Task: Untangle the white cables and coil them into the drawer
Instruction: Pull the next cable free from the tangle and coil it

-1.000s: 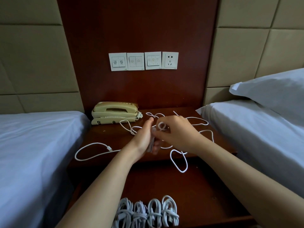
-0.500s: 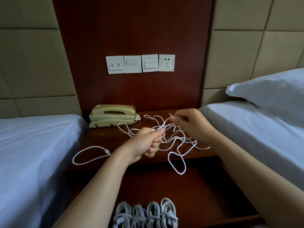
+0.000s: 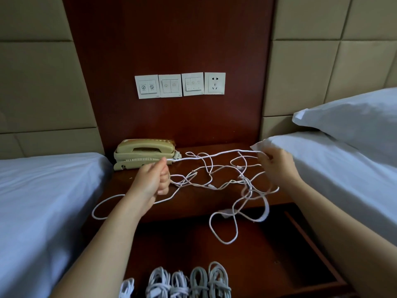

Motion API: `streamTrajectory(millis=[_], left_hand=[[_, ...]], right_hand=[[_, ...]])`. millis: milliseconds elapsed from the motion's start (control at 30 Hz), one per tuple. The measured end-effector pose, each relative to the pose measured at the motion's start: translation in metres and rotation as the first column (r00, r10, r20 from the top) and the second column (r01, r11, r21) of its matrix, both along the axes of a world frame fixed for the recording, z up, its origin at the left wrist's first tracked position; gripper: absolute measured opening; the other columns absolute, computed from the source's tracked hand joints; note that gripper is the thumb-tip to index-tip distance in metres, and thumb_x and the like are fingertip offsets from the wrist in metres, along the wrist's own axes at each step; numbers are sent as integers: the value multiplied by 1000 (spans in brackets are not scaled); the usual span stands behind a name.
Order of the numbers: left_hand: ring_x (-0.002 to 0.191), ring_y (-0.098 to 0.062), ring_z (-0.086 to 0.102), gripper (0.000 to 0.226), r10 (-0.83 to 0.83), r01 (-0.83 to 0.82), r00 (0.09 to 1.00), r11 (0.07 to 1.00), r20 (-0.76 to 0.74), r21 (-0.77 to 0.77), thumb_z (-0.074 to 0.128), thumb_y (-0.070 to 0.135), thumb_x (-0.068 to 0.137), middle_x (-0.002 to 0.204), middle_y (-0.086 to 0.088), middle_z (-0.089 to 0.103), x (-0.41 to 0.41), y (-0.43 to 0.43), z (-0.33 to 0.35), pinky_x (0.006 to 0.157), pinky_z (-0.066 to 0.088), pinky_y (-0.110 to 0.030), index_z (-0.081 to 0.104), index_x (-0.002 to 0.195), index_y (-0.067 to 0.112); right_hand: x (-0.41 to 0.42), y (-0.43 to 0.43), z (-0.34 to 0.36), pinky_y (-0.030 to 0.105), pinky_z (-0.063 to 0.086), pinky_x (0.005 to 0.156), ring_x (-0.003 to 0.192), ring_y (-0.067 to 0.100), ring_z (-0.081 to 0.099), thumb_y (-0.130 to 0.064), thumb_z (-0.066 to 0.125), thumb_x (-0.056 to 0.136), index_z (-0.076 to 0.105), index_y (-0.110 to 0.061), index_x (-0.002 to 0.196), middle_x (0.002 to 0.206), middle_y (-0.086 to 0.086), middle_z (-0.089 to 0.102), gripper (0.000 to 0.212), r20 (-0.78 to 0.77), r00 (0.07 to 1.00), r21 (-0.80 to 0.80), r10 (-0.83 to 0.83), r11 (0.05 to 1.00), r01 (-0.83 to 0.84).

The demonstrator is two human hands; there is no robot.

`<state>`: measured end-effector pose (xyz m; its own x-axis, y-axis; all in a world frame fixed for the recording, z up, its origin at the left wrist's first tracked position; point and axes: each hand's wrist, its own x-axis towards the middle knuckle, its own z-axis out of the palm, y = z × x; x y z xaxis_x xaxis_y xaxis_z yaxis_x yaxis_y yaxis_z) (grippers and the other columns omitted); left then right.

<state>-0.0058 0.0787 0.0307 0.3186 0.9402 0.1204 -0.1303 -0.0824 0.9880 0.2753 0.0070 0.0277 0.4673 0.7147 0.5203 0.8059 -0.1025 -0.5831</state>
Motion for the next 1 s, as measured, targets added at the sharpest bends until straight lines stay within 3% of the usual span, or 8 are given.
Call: streamTrajectory(millis=[167,267,433,533,667,800,900,1000], left_hand=[[31,-4,19,45,65,-63,997,996,31,-66,35,25,102,39,10,20,-2,5,-6,32,19,-14,28,58,18],[30,-4,19,45,81,-75,995,993,56,-94,36,25,102,38,10,21,1,4,-6,32,19,-15,29,58,17],[30,-5,19,46,56,-52,998,989,25,-140,35,25,102,39,8,21,6,-2,-9,33,19,-14,29,58,16],[30,-6,19,45,22,-25,1000,988,-17,-150,34,25,102,39,8,22,13,-7,-11,32,19,-14,30,58,15],[29,-5,19,44,-11,6,999,988,-32,-153,34,24,102,38,8,22,21,-13,-12,32,18,-15,31,59,14],[29,-5,20,44,-20,14,999,986,-35,-166,34,25,102,38,8,23,26,-13,-15,31,19,-17,32,60,14],[29,-5,20,44,-26,18,999,984,-45,-175,35,27,102,38,8,24,26,-12,-16,32,20,-17,33,60,14],[30,-6,21,44,-21,11,998,984,-57,-180,35,27,102,38,8,24,26,-12,-17,33,20,-17,33,60,14]], right_hand=[[8,0,1,36,47,67,65,26,60,-39,44,97,65,-5,68,66,10,66,49,-299,953,-33,-43,999,35],[5,-4,9,28,41,53,49,18,50,-30,45,98,64,-8,66,57,7,58,44,-423,902,-6,89,995,-101],[6,-11,17,34,41,61,65,25,50,-33,51,95,67,-11,70,70,16,56,37,-328,935,-248,131,944,-219],[5,-14,10,30,47,61,64,24,57,-40,54,92,70,-9,81,75,10,64,37,-164,966,-595,200,761,-259],[-5,-8,-11,25,45,59,58,12,55,-41,67,84,62,-10,79,66,1,63,32,-106,970,-749,218,625,-222],[-7,0,-28,29,52,70,67,22,64,-17,56,90,65,-2,77,67,8,66,22,15,976,-678,216,720,-149],[-3,8,-38,17,43,47,52,16,56,-13,53,92,55,-8,63,57,4,57,30,-106,983,-586,152,789,-185],[-3,21,-38,17,38,48,60,18,57,-11,58,89,66,7,81,65,11,60,22,-195,979,-481,55,865,-144]])
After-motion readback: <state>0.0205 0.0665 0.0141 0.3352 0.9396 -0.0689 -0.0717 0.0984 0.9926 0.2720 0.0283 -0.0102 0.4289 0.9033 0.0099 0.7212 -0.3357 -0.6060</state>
